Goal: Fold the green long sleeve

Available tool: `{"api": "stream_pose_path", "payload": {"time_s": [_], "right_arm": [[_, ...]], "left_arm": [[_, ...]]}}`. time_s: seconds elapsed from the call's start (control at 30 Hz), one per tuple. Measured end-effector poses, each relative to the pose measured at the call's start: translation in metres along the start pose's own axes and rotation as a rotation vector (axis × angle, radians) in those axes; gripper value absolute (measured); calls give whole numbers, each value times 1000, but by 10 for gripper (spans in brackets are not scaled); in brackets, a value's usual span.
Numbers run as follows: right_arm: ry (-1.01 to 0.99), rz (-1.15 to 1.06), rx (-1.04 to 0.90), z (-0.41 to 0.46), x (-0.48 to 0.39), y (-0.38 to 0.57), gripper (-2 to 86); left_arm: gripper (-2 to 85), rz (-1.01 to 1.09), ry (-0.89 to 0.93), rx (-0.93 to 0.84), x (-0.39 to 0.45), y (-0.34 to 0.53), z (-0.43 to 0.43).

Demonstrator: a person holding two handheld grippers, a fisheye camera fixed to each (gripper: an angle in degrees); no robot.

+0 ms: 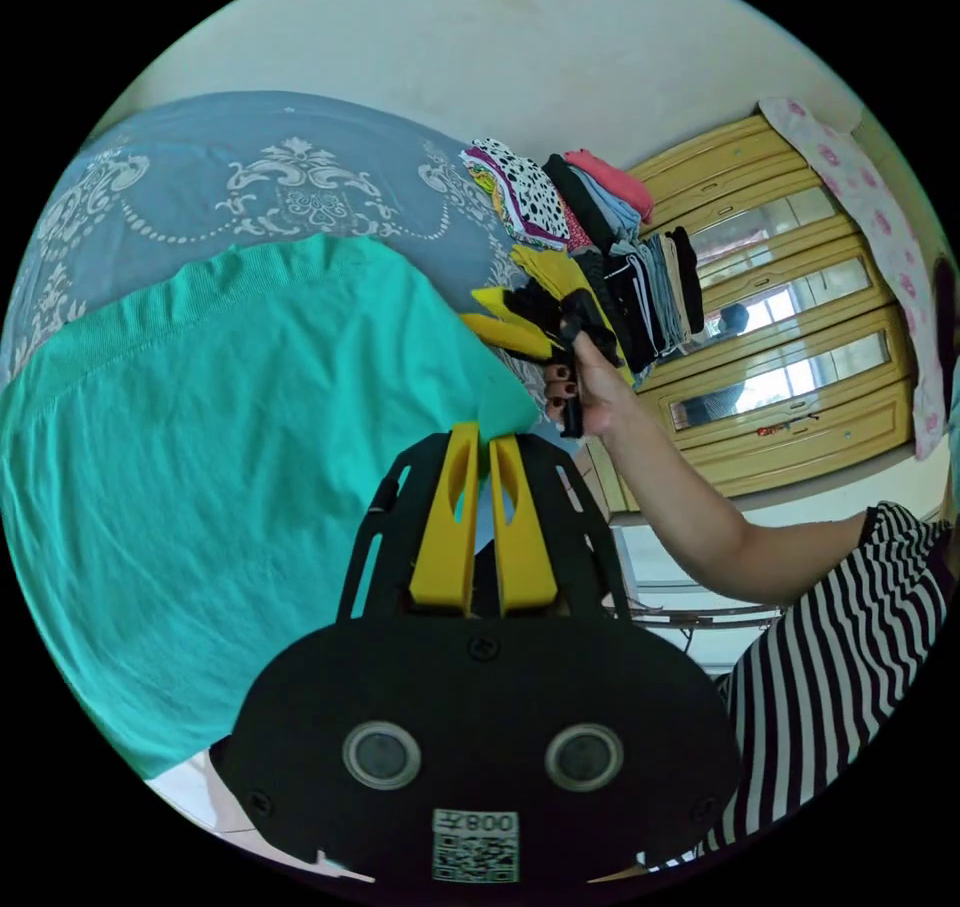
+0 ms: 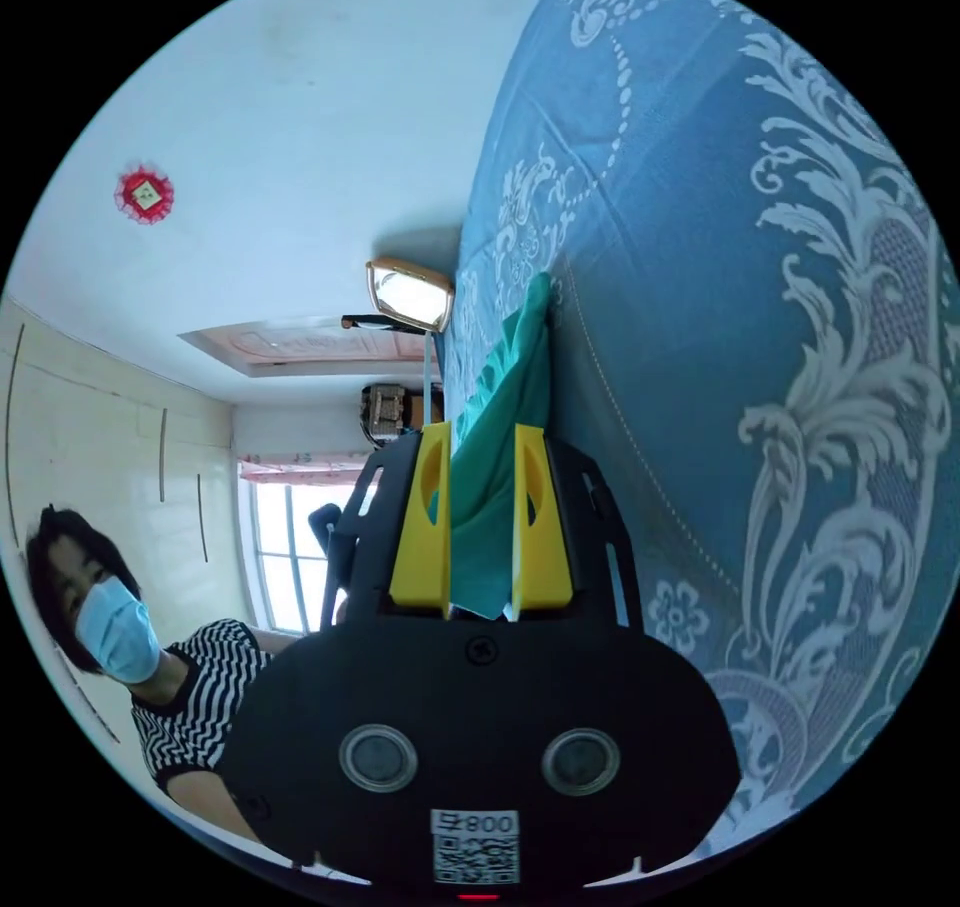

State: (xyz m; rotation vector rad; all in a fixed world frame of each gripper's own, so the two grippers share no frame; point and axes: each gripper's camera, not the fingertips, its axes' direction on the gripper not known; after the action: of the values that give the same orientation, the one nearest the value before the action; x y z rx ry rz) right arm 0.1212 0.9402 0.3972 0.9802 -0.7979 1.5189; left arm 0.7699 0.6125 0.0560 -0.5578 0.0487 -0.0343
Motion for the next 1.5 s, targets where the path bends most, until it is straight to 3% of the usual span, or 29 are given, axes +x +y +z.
{"api": "stream_pose_path", "payload": {"time_s": [0.47, 0.83, 1.2, 1.5], "right_arm": [[92, 63, -77, 92, -2, -94, 61], [88, 21, -23, 140, -41, -107, 18], [23, -140, -6, 243, -152, -107, 14], [36, -220, -139, 407, -231, -114, 15]], "left_arm": [[9, 37, 31, -38, -4, -2, -3], [10, 50, 86, -27, -22, 17, -64], [10, -3, 168, 157, -74, 94, -237], [10, -207, 190, 382, -163, 209, -403]]}}
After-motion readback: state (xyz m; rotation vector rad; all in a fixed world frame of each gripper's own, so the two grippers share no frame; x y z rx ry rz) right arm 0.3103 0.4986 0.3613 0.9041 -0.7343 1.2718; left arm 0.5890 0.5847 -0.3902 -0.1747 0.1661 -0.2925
